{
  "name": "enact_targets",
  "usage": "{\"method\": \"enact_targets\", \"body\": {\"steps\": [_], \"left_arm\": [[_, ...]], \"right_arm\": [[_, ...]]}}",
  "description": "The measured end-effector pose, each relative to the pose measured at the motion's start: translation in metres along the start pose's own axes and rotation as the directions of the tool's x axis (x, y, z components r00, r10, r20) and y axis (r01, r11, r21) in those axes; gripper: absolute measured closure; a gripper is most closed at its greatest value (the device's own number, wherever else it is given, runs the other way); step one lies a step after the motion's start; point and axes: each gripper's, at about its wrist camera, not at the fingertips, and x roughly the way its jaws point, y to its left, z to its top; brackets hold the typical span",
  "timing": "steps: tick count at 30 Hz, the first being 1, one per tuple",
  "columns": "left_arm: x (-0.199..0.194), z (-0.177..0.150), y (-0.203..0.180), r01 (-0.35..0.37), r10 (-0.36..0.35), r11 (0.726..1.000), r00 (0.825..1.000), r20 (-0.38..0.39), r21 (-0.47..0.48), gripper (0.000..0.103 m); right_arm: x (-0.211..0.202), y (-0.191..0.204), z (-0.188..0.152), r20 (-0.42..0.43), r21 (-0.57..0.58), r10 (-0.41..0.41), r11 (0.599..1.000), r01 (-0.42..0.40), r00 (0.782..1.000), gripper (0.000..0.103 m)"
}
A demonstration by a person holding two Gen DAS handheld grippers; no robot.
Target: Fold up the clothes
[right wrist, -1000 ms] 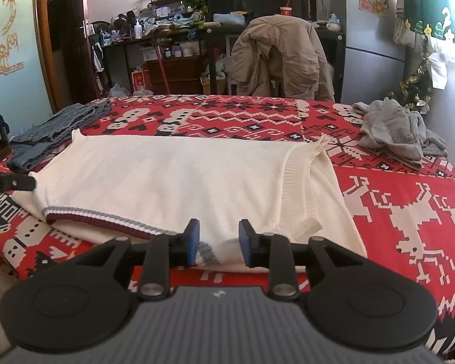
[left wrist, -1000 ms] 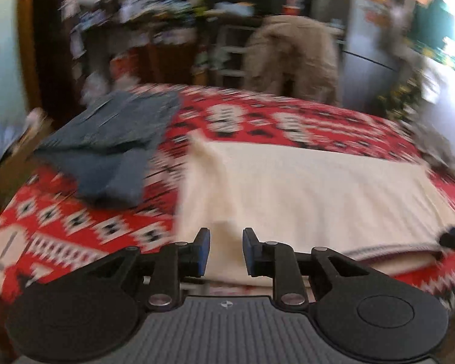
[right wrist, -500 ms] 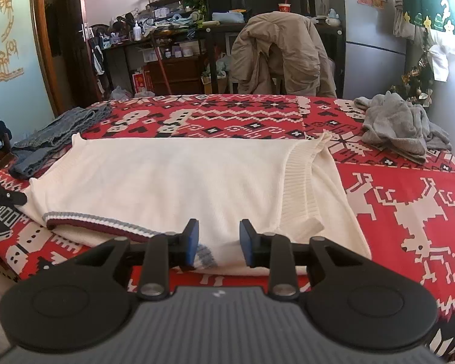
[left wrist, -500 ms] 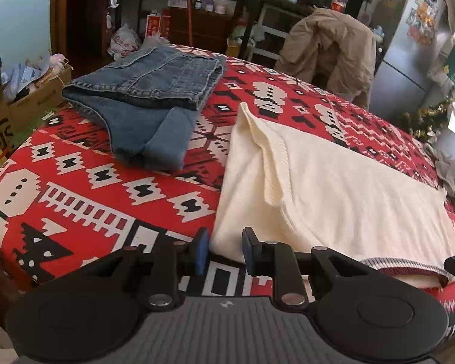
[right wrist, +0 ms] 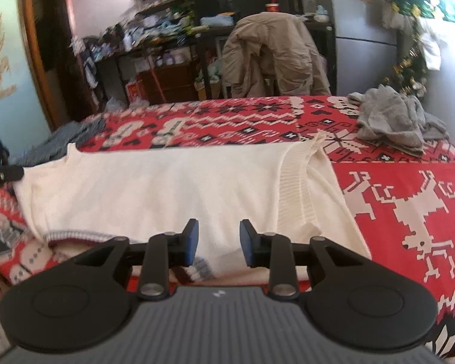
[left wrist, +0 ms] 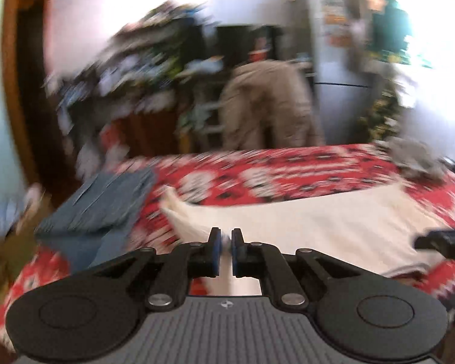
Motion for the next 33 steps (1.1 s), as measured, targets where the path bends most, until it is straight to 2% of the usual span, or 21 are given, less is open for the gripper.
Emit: {"method": "enact_targets", "body": {"steps": [5, 7, 8, 10, 14, 19, 25, 29, 33], "left_arm": [[0.006, 0.001, -0.062, 0.119, -0.122, 0.984, 0.992, 0.012, 0.136, 0.097], [0.01, -0.002, -0.083, 0.162, -0.165, 0.971, 0.986, 0.004, 0.173, 0.099], [0.012, -0.003, -0.091, 0.189, -0.192, 0.964, 0.981, -0.005, 0.185, 0.103], [0.016, -0.005, -0.108, 0.24, -0.24, 0.948, 0.971, -0.025, 0.21, 0.103], [0.025, -0.015, -0.126, 0.255, -0.243, 0.936, 0.967, -0.078, 0.242, 0.103], [0.013, -0.014, -0.101, 0.241, -0.234, 0.948, 0.97, -0.059, 0.206, 0.097], [0.003, -0.012, -0.034, 0.173, -0.171, 0.983, 0.985, -0.036, 0.067, 0.096], [0.01, -0.013, 0.012, 0.097, -0.102, 0.992, 0.993, -0.059, -0.077, 0.096], [0.016, -0.011, 0.046, 0.042, -0.06, 0.976, 0.995, -0.077, -0.216, 0.096]], "right_arm": [[-0.007, -0.022, 0.007, 0.036, 0.099, -0.027, 0.995, 0.023, 0.999, 0.07], [-0.008, -0.028, 0.007, 0.038, 0.128, -0.031, 0.991, 0.026, 0.999, 0.07], [-0.008, -0.031, 0.008, 0.038, 0.14, -0.031, 0.99, 0.025, 0.999, 0.07], [-0.008, -0.035, 0.008, 0.039, 0.156, -0.03, 0.987, 0.024, 0.999, 0.07], [-0.005, -0.033, 0.007, 0.033, 0.15, -0.018, 0.989, 0.013, 0.999, 0.07], [0.001, -0.027, 0.008, 0.018, 0.149, 0.051, 0.987, -0.053, 0.999, 0.07], [0.015, -0.007, 0.008, -0.024, 0.159, 0.166, 0.974, -0.16, 0.986, 0.068], [0.029, 0.012, 0.008, -0.057, 0.183, 0.269, 0.949, -0.255, 0.961, 0.067], [0.047, 0.027, 0.01, -0.074, 0.256, 0.378, 0.902, -0.349, 0.923, 0.06]]}}
